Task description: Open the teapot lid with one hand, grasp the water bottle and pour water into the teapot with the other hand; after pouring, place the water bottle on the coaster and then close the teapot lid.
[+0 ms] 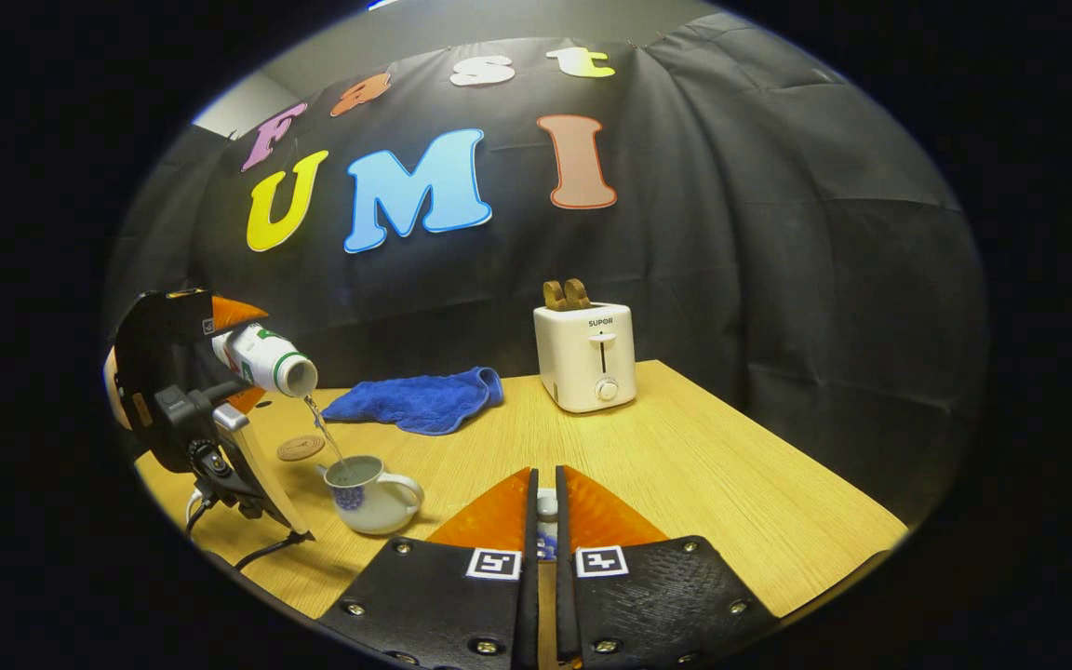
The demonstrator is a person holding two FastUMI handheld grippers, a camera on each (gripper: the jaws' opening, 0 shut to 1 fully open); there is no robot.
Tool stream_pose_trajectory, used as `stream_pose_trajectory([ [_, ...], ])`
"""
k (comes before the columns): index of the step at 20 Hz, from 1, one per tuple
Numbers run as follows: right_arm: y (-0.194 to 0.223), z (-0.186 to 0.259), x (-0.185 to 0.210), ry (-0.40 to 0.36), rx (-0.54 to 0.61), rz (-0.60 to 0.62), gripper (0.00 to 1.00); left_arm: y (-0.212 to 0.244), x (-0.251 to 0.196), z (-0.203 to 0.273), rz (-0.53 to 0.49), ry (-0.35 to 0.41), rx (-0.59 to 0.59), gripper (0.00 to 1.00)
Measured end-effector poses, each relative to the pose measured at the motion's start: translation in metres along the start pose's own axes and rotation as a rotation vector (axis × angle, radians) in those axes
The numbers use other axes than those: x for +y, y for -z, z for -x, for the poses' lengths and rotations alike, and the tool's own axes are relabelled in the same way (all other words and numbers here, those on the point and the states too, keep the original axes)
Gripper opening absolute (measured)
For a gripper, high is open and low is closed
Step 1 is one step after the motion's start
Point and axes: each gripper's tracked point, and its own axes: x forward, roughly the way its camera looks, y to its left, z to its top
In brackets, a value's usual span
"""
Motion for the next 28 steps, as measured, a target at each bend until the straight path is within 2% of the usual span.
stream_pose_trajectory([
  [4,0.001,0.001,-0.002,0.002,0.002,0.0,0.07,0.0,0.003,-0.002,-0.023,-0.003,-0.004,0.9],
  [5,0.002,0.0,-0.002,0.002,0.002,0.0,0.07,-0.001,0.004,-0.001,-0.03,-0.004,-0.006,0.84],
  [6,0.002,0.001,-0.003,0.003,0.002,-0.001,0.07,-0.002,0.005,-0.001,-0.038,-0.007,-0.008,0.9],
  [9,0.003,0.001,-0.005,0.002,0.003,-0.003,0.07,-0.001,0.006,-0.001,-0.059,-0.01,-0.012,0.91],
  [10,0.003,0.001,-0.005,0.001,0.003,-0.003,0.07,-0.002,0.007,0.0,-0.069,-0.013,-0.013,0.85],
  [11,0.003,0.002,-0.005,0.001,0.003,-0.004,0.07,-0.003,0.007,0.0,-0.077,-0.015,-0.014,0.9],
  [14,0.003,0.002,-0.006,-0.001,0.001,-0.006,0.07,-0.005,0.009,0.002,-0.1,-0.021,-0.02,0.91],
  [15,0.004,0.002,-0.006,-0.002,0.001,-0.006,0.07,-0.006,0.009,0.002,-0.112,-0.022,-0.025,0.85],
  [28,0.008,0.004,-0.012,-0.014,0.004,-0.013,0.07,-0.031,0.008,0.008,-0.263,-0.022,-0.089,0.84],
])
